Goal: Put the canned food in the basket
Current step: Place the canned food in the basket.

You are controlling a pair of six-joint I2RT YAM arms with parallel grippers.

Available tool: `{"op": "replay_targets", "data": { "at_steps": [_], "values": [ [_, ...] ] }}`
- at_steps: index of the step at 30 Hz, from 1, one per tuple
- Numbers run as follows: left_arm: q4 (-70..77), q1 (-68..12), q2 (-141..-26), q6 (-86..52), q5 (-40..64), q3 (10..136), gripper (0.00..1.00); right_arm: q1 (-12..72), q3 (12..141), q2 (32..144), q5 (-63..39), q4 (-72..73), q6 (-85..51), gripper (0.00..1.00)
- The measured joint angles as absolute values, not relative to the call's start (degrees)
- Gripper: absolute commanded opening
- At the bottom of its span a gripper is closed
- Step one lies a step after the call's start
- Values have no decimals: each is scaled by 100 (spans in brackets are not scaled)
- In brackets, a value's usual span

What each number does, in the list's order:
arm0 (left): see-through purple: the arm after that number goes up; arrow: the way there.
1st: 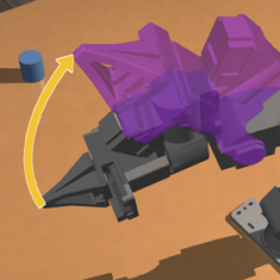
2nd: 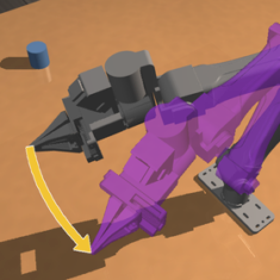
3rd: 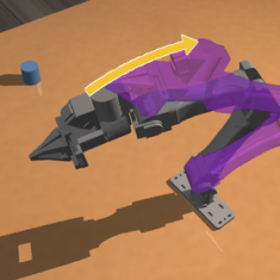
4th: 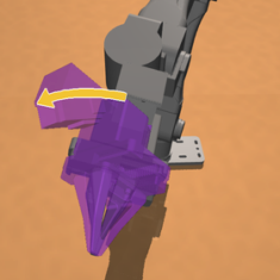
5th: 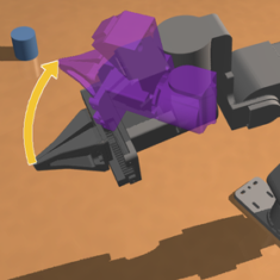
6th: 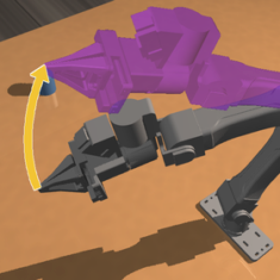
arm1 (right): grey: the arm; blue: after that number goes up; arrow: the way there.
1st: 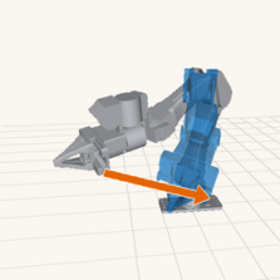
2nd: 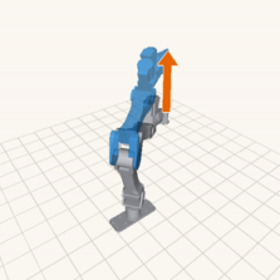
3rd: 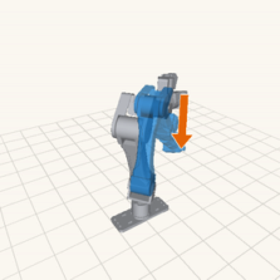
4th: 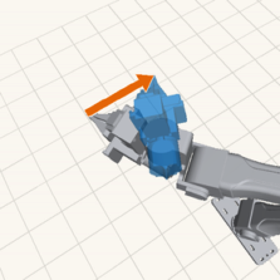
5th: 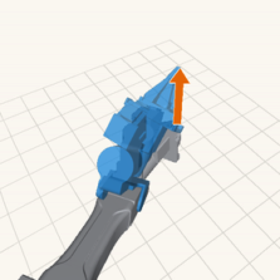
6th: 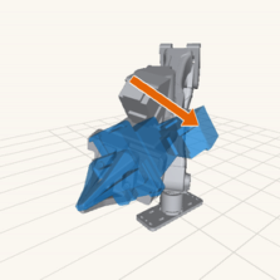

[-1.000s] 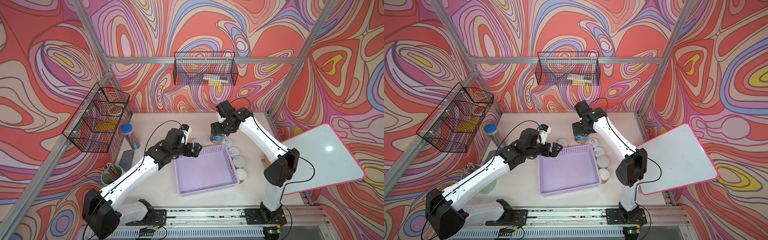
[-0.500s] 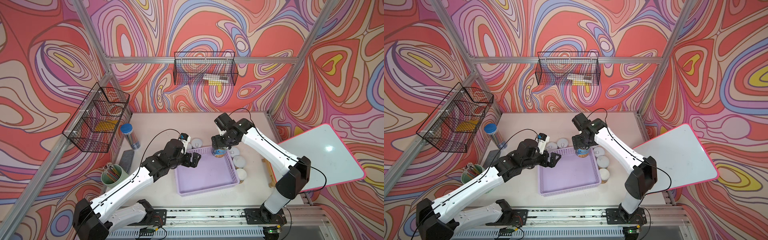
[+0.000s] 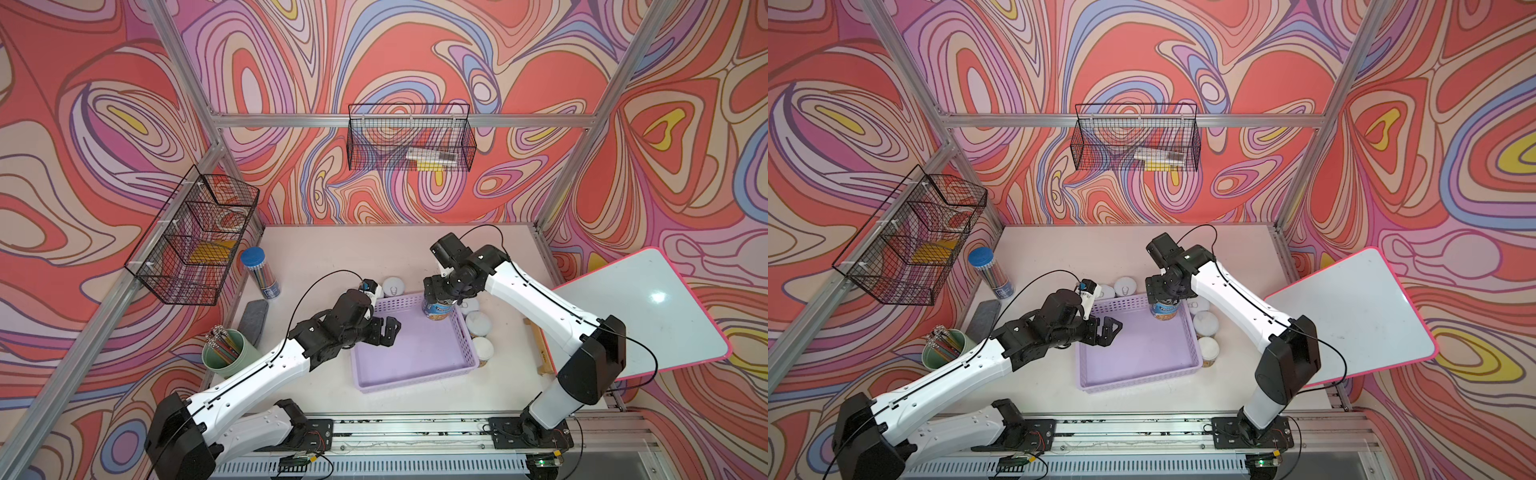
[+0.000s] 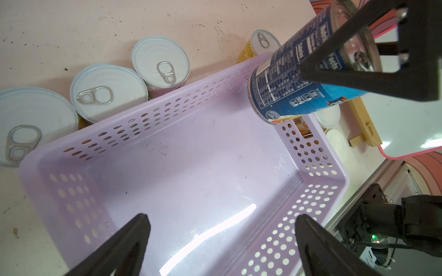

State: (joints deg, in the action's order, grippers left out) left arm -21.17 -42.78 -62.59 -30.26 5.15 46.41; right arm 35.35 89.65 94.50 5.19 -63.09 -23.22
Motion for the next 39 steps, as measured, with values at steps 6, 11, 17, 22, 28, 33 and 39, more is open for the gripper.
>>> {"op": "replay_targets", "data": {
  "at_steps": [6, 11, 17, 22, 28, 33, 39],
  "values": [
    [-1879, -4276, -6681, -3105, 631, 4650, 99, 3533, 8965, 9618, 652, -6198, -2329, 48],
    [-1634, -4204, -7061, -3153, 843, 4816, 99, 3535, 8965, 9780, 709, -6187, -2344, 48],
    [-1341, -4049, -7411, -3164, 1103, 5068, 99, 3533, 8965, 9883, 814, -6117, -2364, 48],
    [-1164, -3874, -7529, -3304, 1319, 5087, 99, 3535, 8925, 9972, 919, -6064, -2366, 48],
    [-1011, -3706, -7561, -3437, 1494, 5087, 99, 3533, 8812, 10066, 1013, -5983, -2366, 47],
    [-950, -3675, -7666, -3457, 1575, 5087, 99, 3533, 8759, 10141, 1033, -5924, -2368, 48],
    [-978, -3675, -7738, -3454, 1592, 5087, 99, 3531, 8628, 10213, 1039, -5791, -2399, 50]
  ]
}}
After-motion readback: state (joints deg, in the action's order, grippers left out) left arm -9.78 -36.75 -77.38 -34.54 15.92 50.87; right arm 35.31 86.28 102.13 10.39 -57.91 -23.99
